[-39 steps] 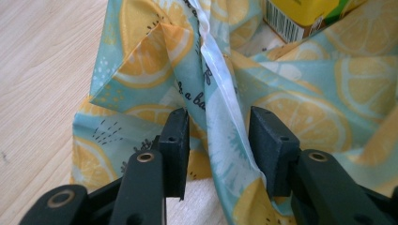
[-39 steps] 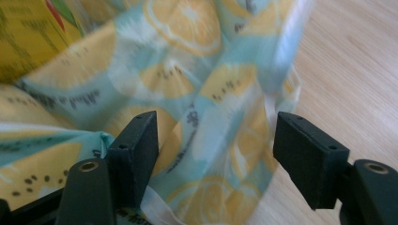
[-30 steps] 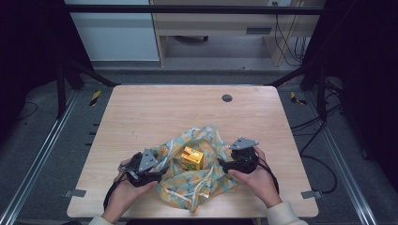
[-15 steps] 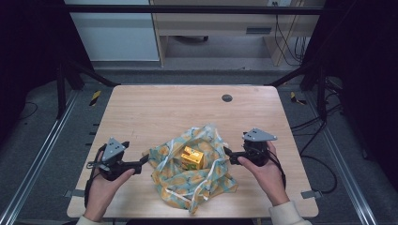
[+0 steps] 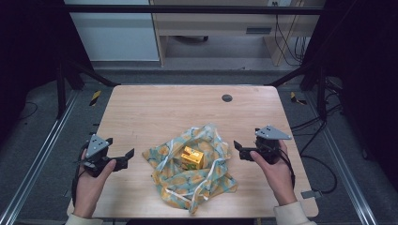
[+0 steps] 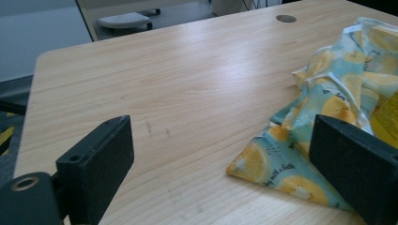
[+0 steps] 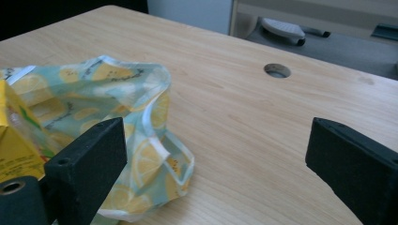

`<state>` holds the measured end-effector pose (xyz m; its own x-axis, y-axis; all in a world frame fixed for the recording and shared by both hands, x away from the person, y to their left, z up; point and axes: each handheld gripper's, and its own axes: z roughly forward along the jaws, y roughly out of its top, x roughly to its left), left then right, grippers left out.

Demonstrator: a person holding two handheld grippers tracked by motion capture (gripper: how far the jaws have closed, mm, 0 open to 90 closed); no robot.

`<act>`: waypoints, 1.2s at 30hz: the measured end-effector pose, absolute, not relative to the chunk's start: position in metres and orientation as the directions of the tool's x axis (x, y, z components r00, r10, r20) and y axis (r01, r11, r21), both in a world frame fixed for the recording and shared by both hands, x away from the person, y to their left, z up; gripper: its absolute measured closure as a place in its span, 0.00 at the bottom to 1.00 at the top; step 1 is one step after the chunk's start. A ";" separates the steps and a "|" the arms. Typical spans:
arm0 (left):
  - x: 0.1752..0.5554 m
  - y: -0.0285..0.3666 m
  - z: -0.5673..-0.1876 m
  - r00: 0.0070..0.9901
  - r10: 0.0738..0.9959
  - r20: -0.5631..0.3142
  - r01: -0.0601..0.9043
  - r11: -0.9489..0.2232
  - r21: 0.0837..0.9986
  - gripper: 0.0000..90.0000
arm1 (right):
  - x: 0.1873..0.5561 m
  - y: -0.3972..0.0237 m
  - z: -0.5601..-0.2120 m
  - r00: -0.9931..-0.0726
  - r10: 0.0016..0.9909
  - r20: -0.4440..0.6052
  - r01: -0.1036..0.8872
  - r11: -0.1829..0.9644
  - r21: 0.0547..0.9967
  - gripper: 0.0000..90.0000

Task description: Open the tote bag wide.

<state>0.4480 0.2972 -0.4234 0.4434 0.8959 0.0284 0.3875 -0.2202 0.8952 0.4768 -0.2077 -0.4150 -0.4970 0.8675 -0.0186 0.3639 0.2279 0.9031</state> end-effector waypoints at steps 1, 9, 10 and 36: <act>0.448 0.299 -0.423 0.439 0.898 0.034 0.388 -0.224 0.894 0.08 | 0.476 -0.211 -0.414 -0.488 0.873 -0.019 0.361 0.221 0.906 0.07; 0.450 0.316 -0.427 0.390 0.919 0.060 0.400 -0.228 0.888 0.07 | 0.472 -0.237 -0.416 -0.402 0.916 -0.021 0.369 0.183 0.911 0.07; 0.451 0.317 -0.427 0.388 0.919 0.067 0.401 -0.234 0.886 0.07 | 0.471 -0.241 -0.417 -0.388 0.921 -0.018 0.373 0.175 0.911 0.07; 0.474 0.336 -0.467 0.341 0.932 0.123 0.594 -0.316 0.740 0.06 | 0.465 -0.302 -0.478 -0.293 0.955 0.032 0.590 0.154 0.793 0.11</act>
<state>0.4741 0.3359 -0.4665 0.3415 0.9318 0.1231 0.5943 -0.3155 0.7397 0.4654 -0.3022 -0.4780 -0.2932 0.9555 0.0324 0.5899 0.1542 0.7926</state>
